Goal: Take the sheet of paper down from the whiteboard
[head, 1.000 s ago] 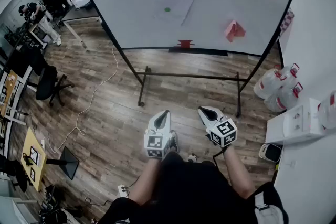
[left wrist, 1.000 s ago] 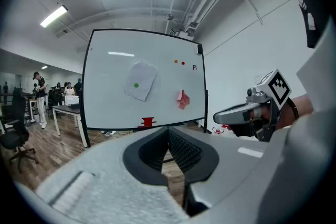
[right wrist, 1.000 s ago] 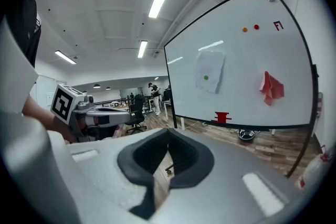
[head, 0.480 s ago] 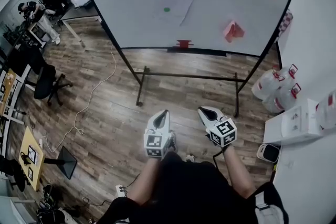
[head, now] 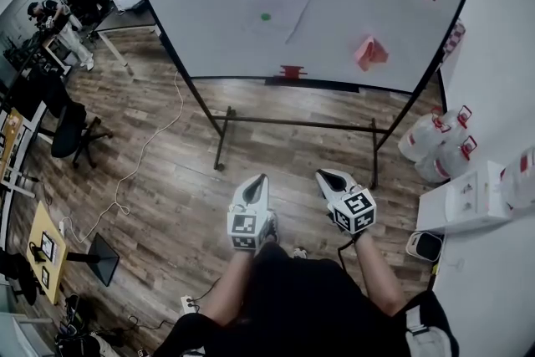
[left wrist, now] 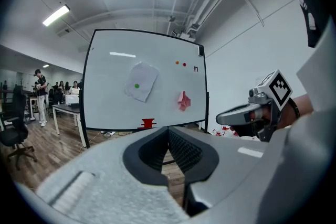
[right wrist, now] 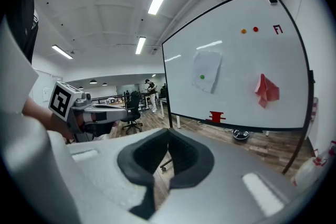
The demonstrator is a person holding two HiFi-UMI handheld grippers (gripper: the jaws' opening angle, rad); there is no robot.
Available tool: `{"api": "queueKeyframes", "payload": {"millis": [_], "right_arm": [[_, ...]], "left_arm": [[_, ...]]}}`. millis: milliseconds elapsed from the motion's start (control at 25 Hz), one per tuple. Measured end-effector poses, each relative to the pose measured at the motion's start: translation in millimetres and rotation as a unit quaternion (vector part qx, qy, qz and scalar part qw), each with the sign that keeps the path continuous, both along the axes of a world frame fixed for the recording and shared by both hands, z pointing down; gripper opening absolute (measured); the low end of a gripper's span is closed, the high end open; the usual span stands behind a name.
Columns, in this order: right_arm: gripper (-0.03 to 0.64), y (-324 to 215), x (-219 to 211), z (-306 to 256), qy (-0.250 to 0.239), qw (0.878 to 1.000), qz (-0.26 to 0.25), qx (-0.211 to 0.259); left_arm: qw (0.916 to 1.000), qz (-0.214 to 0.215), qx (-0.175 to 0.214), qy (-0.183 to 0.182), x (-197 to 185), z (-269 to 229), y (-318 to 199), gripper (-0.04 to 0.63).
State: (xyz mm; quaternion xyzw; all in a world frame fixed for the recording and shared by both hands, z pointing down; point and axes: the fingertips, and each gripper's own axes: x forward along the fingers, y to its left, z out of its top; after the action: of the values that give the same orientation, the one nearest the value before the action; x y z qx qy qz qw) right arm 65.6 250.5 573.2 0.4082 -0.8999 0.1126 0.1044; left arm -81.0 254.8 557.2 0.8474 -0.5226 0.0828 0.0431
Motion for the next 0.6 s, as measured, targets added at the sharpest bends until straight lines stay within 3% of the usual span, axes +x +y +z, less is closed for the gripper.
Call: {"api": "queueKeyframes", "payload": {"millis": [600], "right_arm": [[0.005,-46.4,-3.5,7.6,0.002,1.0,0.009,-0.012]], "left_arm": [[1.0,0.006,-0.006,0.005,-4.0,5.7,-53.4,0.009]]}}
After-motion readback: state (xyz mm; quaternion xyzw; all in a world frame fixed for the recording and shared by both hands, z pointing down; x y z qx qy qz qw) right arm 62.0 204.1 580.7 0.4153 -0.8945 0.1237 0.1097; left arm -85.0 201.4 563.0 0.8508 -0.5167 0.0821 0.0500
